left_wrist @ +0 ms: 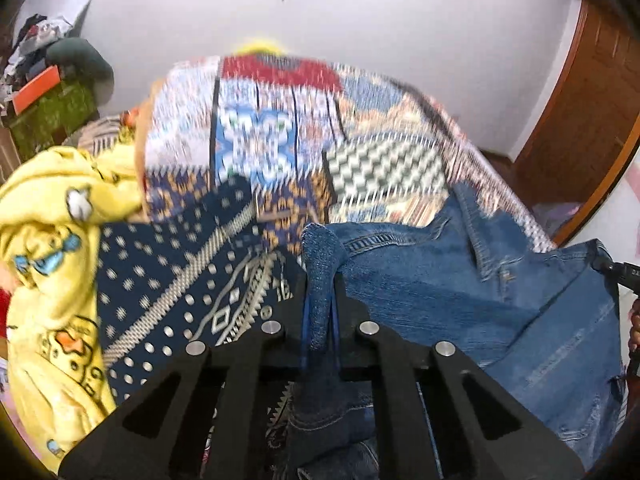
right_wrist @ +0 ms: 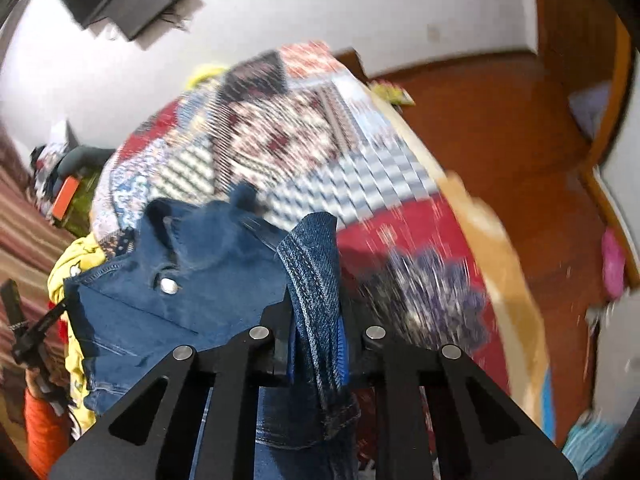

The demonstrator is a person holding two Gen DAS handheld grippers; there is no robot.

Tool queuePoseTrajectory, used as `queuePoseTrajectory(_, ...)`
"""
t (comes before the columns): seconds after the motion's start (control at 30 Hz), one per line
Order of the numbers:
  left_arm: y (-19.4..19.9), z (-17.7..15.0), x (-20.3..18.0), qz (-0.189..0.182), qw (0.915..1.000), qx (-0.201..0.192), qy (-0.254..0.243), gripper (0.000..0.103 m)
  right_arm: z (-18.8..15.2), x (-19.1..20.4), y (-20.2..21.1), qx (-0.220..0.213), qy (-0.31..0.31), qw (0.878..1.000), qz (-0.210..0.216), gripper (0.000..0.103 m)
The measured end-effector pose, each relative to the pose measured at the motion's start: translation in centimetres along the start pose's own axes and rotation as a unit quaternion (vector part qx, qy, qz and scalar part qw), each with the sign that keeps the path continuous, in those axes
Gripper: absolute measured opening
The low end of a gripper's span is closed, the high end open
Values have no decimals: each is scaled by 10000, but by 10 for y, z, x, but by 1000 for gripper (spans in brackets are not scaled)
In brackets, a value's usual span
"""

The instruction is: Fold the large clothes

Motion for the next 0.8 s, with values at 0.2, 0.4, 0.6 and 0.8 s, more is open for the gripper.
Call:
queuePoseTrajectory(0.2, -7, 17, 17, 239, 9997, 49, -75, 8, 22, 36, 2, -454, 436, 9979, -179, 13)
queuePoseTrajectory(0.4, -54, -5, 38, 224, 9972, 614, 375, 10, 22, 7, -54, -124, 202, 9968, -759, 14)
queuePoseTrajectory(0.6, -68, -26, 43, 579, 9920, 1116, 58, 10, 12, -20, -69, 243, 157, 9955, -907, 17)
queuePoseTrajectory(0.8, -27, -22, 30, 426, 9931, 1090, -106, 29, 14, -19, -22, -139, 44, 9925, -1211, 48)
Point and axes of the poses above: each gripper's, at about its wrist camera, not at the fingertips, and y roughly against the way its jaws point, x to its left, z to its top, the point moved 8 cm from there along -y, roughly the way its jaws point, and after that the axes turned 15 degrees about -y, right-handed, at the moved point
